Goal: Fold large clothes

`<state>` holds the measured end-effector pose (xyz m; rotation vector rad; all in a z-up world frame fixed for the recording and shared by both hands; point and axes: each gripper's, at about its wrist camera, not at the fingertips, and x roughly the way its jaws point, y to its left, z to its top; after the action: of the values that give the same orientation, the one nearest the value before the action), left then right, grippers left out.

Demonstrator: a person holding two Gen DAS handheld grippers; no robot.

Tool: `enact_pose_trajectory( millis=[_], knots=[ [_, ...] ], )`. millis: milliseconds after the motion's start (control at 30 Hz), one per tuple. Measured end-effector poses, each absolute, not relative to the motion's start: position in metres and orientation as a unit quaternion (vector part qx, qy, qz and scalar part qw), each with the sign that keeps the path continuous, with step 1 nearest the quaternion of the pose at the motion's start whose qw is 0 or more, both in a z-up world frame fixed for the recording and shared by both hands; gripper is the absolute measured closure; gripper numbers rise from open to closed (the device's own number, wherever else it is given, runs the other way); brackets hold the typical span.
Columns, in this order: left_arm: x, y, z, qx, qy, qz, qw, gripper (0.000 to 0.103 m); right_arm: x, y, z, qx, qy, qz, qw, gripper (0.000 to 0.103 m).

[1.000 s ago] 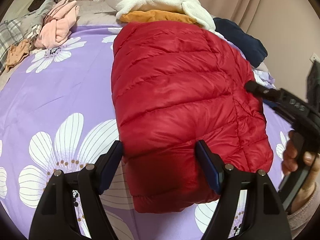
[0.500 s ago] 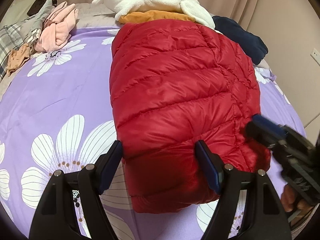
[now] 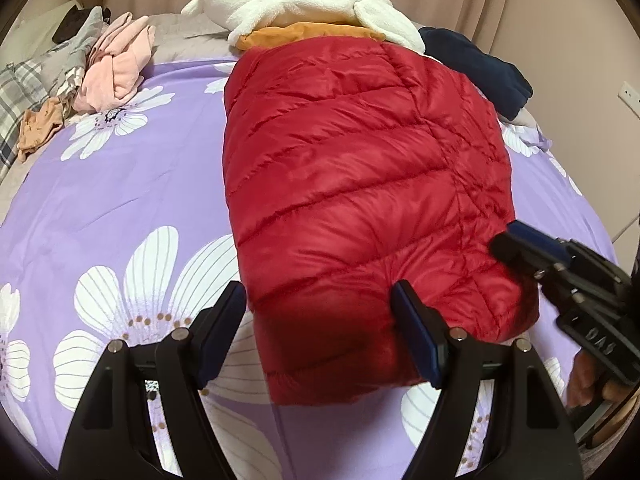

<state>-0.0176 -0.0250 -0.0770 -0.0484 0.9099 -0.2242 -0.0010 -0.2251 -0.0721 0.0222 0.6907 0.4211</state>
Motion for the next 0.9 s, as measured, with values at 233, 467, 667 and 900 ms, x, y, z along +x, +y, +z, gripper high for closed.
enact_pose_trajectory(
  millis=[233, 467, 667, 900],
  knots=[
    [-0.024, -0.029, -0.077, -0.013, 0.437, -0.112, 0.892, 0.031, -0.013, -0.223, -0.065, -0.003, 0.323, 0.210, 0.923, 0.069],
    [-0.022, -0.032, -0.085, -0.009, 0.443, -0.111, 0.890, 0.031, 0.004, -0.224, -0.084, 0.011, 0.360, 0.198, 0.912, 0.069],
    [-0.025, -0.031, -0.081, -0.017, 0.445, -0.110, 0.889, 0.031, 0.002, -0.225, -0.084, 0.013, 0.364, 0.200, 0.910, 0.069],
    [-0.040, -0.028, -0.063, -0.029, 0.439, -0.104, 0.892, 0.026, -0.018, -0.226, -0.069, 0.009, 0.351, 0.202, 0.914, 0.069]
  ],
)
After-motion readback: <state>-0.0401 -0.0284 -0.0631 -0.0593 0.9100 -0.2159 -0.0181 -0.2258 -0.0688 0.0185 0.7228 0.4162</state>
